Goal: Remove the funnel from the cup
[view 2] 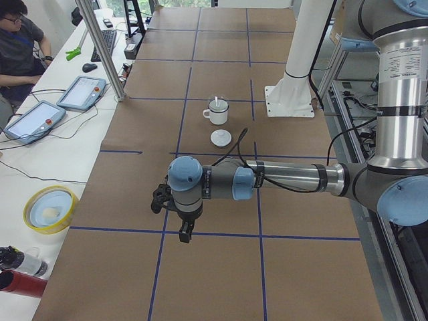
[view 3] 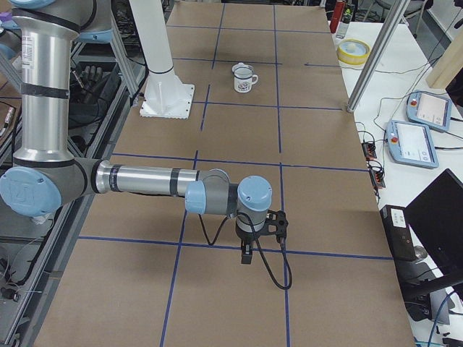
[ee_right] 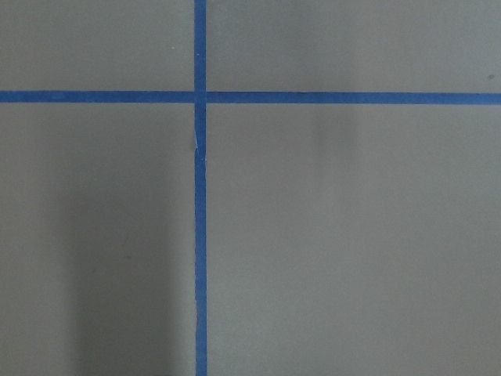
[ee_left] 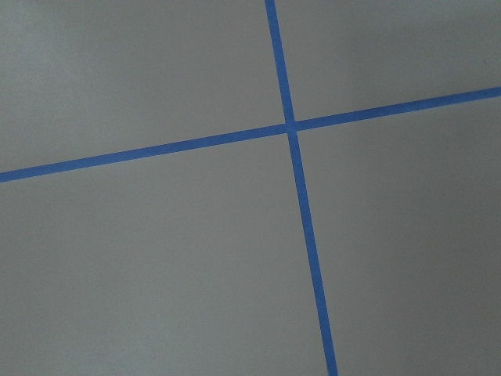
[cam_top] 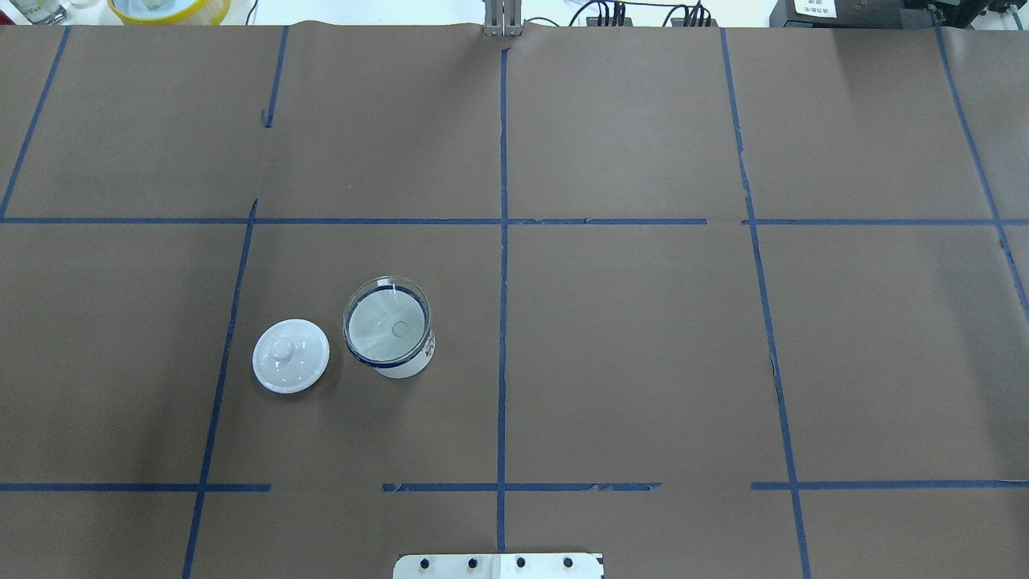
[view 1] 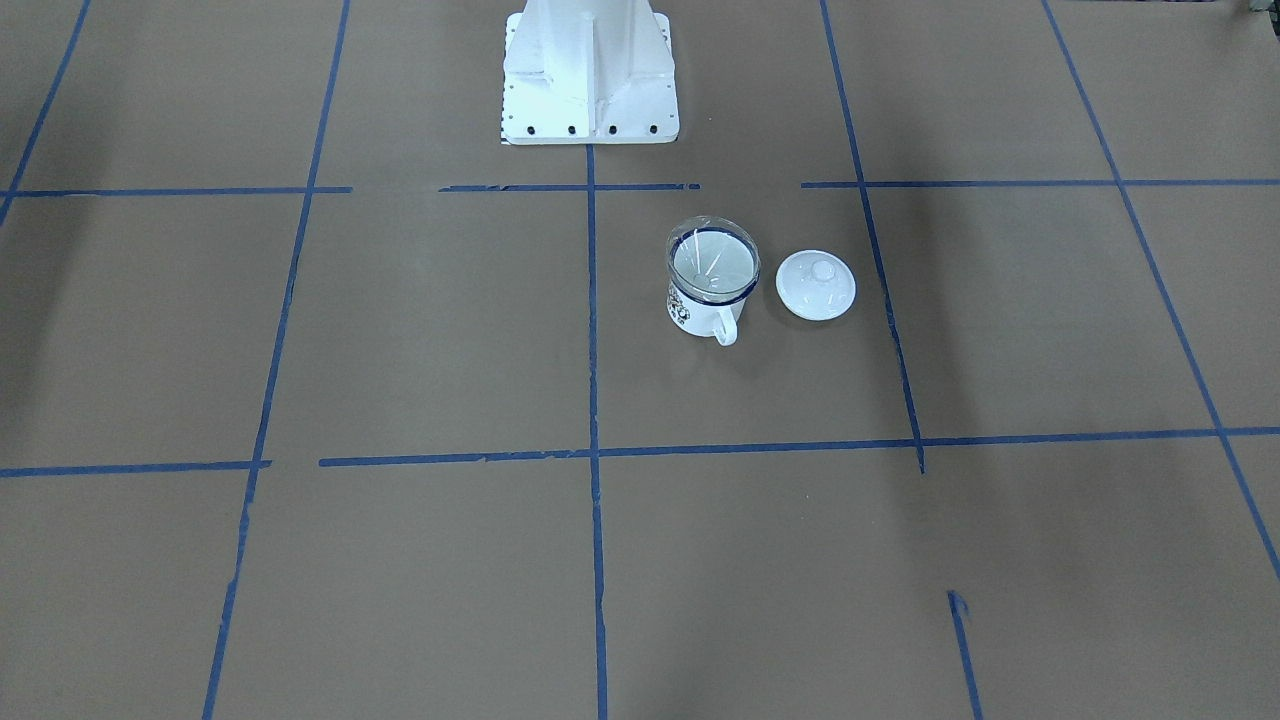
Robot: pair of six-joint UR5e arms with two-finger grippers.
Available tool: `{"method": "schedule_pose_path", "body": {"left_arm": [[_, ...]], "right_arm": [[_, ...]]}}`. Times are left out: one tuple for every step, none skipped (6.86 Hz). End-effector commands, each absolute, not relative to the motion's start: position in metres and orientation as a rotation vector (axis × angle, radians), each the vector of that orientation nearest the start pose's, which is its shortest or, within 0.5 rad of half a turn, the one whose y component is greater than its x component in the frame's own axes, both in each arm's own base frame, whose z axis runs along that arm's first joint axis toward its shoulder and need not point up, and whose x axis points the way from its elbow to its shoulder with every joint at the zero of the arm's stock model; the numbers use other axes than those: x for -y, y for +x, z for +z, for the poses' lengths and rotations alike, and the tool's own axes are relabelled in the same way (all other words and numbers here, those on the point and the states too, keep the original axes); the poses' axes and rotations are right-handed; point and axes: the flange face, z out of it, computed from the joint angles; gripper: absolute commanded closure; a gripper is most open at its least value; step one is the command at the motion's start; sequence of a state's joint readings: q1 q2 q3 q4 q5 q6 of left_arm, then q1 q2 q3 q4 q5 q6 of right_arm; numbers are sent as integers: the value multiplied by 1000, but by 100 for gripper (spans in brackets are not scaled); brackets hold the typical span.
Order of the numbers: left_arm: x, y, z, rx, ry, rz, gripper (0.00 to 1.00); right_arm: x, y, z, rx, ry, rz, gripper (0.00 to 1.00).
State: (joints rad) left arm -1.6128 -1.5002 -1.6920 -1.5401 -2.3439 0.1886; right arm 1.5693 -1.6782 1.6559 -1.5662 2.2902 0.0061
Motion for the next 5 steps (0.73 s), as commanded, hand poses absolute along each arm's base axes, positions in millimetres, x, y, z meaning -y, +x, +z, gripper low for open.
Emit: {"method": "schedule_pose_path", "body": {"left_arm": [[460,-84,634,-766,113,149,0],[460,-83,632,-766,115,151,0],[460,-84,632,-758,113,146,0],[464,-83,628,-763,121,148,0],[470,-84,606,-748,163,166,0]], "right_arm": [[445,67,670,719,-19,10,0],[445,67,670,719,-19,10,0],[445,67,670,719,-19,10,0],[445,67,671,719,-20,11,0],[445,67,671,719,-20,11,0]]}}
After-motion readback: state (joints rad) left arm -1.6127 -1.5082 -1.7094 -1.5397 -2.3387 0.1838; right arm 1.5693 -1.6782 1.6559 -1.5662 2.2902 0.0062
